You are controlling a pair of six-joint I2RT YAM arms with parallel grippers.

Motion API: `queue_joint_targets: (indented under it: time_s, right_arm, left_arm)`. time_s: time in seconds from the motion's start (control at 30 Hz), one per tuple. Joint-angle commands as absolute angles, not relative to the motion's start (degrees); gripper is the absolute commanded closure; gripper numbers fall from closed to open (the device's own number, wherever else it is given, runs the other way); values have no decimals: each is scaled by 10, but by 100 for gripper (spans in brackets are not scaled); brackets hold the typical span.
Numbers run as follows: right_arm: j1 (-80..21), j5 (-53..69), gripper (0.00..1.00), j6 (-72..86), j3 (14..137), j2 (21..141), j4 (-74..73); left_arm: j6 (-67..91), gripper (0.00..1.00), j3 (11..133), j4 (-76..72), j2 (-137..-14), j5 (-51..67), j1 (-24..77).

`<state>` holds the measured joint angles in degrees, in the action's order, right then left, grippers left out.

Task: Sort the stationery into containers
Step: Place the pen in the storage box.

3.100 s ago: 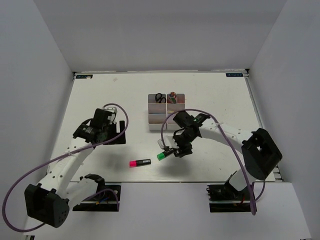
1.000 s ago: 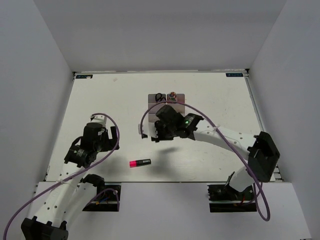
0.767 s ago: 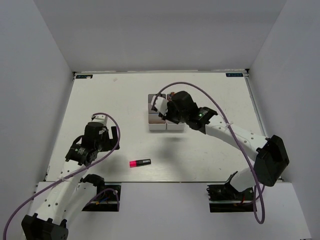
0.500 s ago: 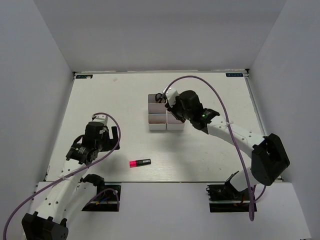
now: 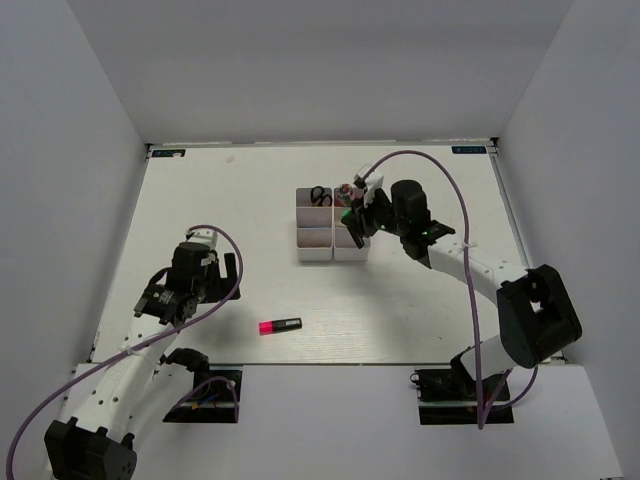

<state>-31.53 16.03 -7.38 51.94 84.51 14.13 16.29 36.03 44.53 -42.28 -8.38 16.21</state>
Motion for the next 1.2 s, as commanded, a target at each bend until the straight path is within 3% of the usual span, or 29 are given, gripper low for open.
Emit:
queue_joint_targets:
  time_s: [0.0, 0.83, 0.87, 0.97, 1.17]
  right_arm:
    - [-296, 263, 100, -33, 527, 847, 207]
    - [-225, 366, 100, -100, 514, 913, 271]
    - [-225, 380, 85, -105, 512, 912, 266]
    - [-224, 389, 65, -125, 505, 908, 249]
    - [-223, 392, 48, -136, 500, 895, 233]
  left_arm:
    - [157, 0, 359, 436, -425, -80, 157]
    - [156, 0, 358, 436, -425, -76, 157]
    - [155, 0, 358, 435, -425, -74, 157]
    - [151, 0, 356, 432, -425, -59, 157]
    - [131, 5, 353, 412, -454, 58, 158]
